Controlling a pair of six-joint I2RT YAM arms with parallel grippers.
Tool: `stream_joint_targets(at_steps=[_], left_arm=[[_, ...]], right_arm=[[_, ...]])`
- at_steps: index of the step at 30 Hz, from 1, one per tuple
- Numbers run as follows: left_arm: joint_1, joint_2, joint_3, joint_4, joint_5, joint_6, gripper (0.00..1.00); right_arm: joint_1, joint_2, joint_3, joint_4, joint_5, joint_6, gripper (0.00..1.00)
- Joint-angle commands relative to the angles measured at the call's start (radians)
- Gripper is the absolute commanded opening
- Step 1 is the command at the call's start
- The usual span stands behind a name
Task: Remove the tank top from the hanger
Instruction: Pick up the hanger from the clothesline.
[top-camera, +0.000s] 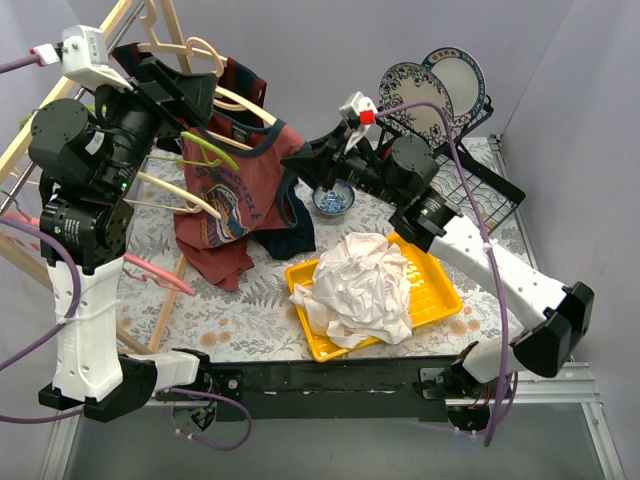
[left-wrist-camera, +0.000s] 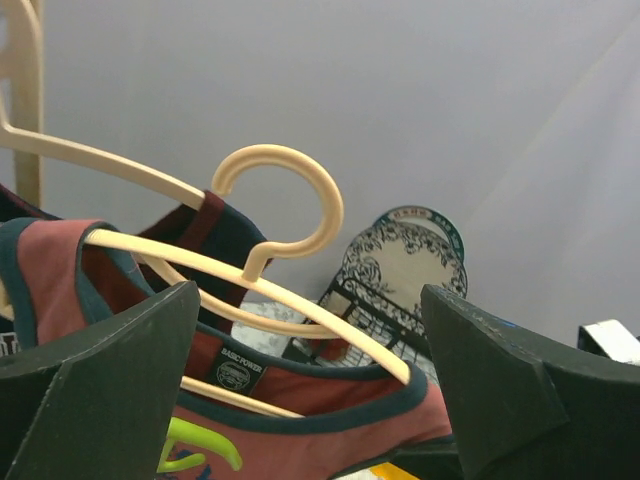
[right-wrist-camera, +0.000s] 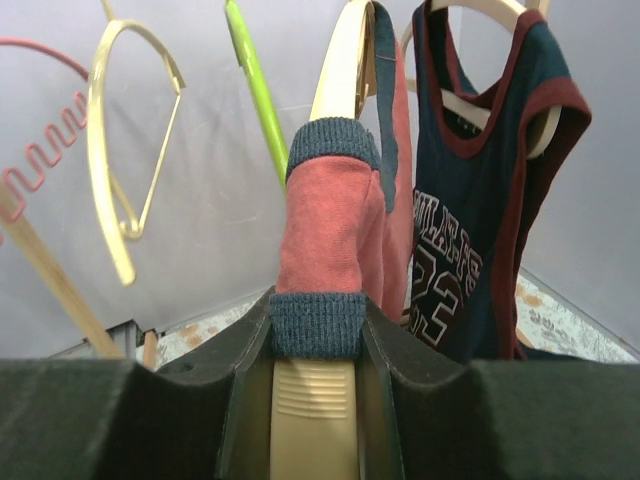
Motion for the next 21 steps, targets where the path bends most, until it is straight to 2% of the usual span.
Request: stream_joint_targets(at_steps=[1, 7, 11, 13, 14, 15, 19, 21], left_arm=[[-0.001, -0.021, -0.056, 0.045, 0.129, 0.038, 0.89], [-0.001, -0.016, -0.137, 0.137, 0.254, 0.095, 0.75], [-0.002, -0.015, -0.179, 0.154, 0.368, 0.165, 0.74], [-0.002, -0.018, -0.196, 0.156, 0.364, 0.173, 0.72], [-0.002, -0.021, -0.208, 0.163, 0.356, 0.179, 0.67], [-0.002, -0.024, -0.216, 0.168, 0.351, 0.184, 0.65], [-0.001, -0.033, -0.245, 0.194, 0.350, 0.204, 0.63], [-0.002, -0.027, -0.239, 0.200, 0.348, 0.207, 0.56]], right_arm=[[0.002, -0.137, -0.108, 0.151, 0.003, 0.026, 0.01], [0.002, -0.243, -0.211, 0.160, 0.002, 0.041, 0.01], [0.002, -0.266, -0.208, 0.152, 0.000, 0.049, 0.01], [0.002, -0.264, -0.199, 0.142, -0.006, 0.049, 0.01], [0.002, -0.266, -0.193, 0.142, -0.009, 0.049, 0.01], [0.002, -0.268, -0.194, 0.140, -0.010, 0.050, 0.01], [0.002, -0.280, -0.205, 0.149, -0.024, 0.064, 0.01], [0.002, -0.280, -0.198, 0.142, -0.033, 0.066, 0.01]])
